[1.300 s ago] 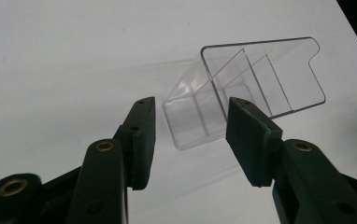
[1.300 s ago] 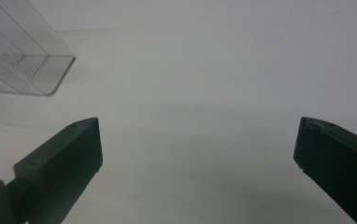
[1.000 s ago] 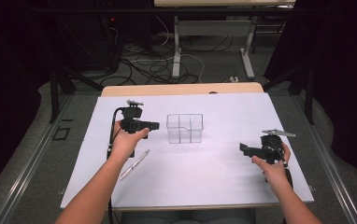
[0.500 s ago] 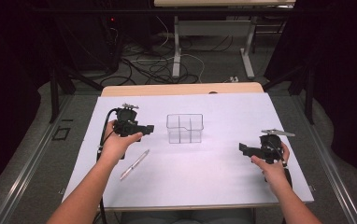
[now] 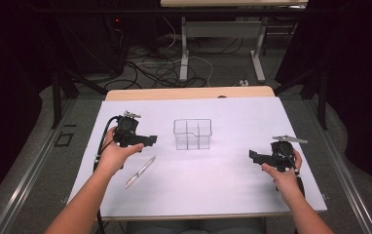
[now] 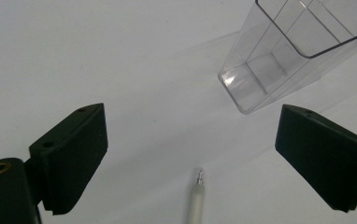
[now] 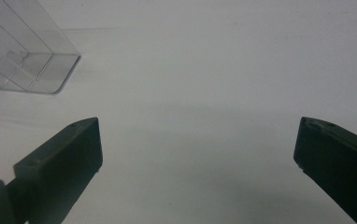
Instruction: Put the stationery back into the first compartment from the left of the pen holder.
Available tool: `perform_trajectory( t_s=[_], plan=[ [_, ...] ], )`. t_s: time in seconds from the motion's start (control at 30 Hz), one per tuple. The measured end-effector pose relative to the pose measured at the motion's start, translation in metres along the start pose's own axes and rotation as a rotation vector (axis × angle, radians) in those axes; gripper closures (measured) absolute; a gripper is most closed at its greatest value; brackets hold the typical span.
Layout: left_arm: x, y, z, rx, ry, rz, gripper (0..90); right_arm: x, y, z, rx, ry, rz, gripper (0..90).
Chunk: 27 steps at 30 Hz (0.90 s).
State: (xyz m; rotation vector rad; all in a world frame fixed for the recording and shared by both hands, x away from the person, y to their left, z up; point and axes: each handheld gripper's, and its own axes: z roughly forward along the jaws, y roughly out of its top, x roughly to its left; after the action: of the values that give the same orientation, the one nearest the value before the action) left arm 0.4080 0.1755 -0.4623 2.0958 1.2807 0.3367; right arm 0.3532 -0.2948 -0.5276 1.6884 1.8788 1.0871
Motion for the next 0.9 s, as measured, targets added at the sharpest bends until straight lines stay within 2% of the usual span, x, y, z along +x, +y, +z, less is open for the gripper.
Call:
perform_trajectory(
  t_s=[0.07, 0.23, 0.4, 0.5, 0.6, 0.9],
  plan=[
    [0.001, -0.003, 0.001, 0.009, -0.009, 0.018, 6.4, 0.0, -0.001, 0.0, 0.001, 0.0, -0.003, 0.7],
    [0.003, -0.014, 0.008, 0.048, 0.018, 0.07, 7.3, -0.001, -0.002, 0.0, 0.009, 0.001, -0.002, 0.7],
    [0.01, -0.02, 0.011, 0.07, 0.003, 0.053, 15.8, -0.003, -0.002, 0.0, 0.006, -0.003, 0.001, 0.7],
    [0.011, -0.024, 0.012, 0.078, -0.002, 0.061, 16.0, -0.002, -0.002, 0.0, 0.012, 0.003, -0.003, 0.7],
    [0.012, -0.026, 0.012, 0.108, -0.006, 0.073, 16.9, -0.001, -0.002, 0.001, 0.011, 0.0, -0.009, 0.7],
    [0.01, -0.035, 0.018, 0.183, -0.024, 0.104, 30.7, 0.002, -0.001, 0.002, 0.012, 0.004, -0.011, 0.7]
  ],
)
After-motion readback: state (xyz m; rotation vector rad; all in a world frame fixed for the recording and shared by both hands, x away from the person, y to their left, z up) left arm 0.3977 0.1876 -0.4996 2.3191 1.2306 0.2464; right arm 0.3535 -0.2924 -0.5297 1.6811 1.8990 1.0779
